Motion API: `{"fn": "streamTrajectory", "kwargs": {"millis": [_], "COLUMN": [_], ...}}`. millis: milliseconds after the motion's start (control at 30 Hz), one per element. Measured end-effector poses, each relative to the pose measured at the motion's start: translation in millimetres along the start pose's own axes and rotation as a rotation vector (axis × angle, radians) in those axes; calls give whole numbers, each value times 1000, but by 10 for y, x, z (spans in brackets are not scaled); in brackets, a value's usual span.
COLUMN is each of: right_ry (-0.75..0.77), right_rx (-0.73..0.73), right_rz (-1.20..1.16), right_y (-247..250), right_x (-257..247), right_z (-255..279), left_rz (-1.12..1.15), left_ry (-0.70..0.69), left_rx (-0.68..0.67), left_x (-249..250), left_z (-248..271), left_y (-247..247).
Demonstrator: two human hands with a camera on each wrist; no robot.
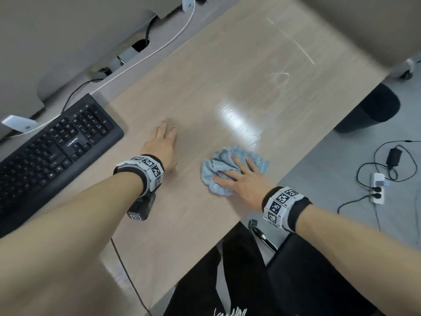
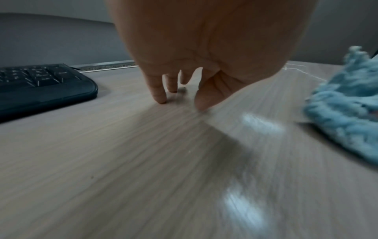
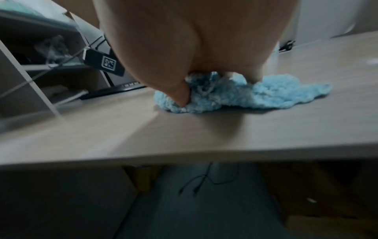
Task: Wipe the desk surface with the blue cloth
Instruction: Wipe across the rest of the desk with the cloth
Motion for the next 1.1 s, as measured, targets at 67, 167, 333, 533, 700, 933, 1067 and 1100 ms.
{"fn": "streamTrajectory", "kwargs": {"millis": [67, 167, 333, 533, 700, 933, 1067, 1100], "right_ry": [-97, -262, -297, -117, -300, -445, -263, -244], "right_rx": [22, 111, 142, 120, 175, 177, 162, 172], "right_rz": [-41, -153, -195, -71, -172, -243, -171, -164], "right_y": [1, 87, 129, -300, -339, -150, -228, -224], "right_x": [280, 544, 22, -278, 287, 367, -29, 31], "right_z": [162, 118, -123, 271, 461, 288, 271, 280], "left_rz": [23, 9, -45, -55, -36, 29, 5, -3], "left_ry": [-31, -74, -90, -27, -25, -143, -194, -203], "left_rx": [47, 59, 20, -21, 40, 55, 27, 28], "left_x": [6, 12, 23, 92, 206, 503, 741, 800], "left_z": [64, 165, 219, 189, 119, 100, 91, 82], "left_y": [11, -7, -157, -139, -18, -10, -24, -6]}}
Point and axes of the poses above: each hand's wrist, its own z-axis away from the middle knuckle, its own y-axis out of the back of the hand, x = y × z, the point moved 7 cm from there along -z, towards the middle knuckle, and after that the axes turned 3 degrees about -x, right-handed, at the moved point
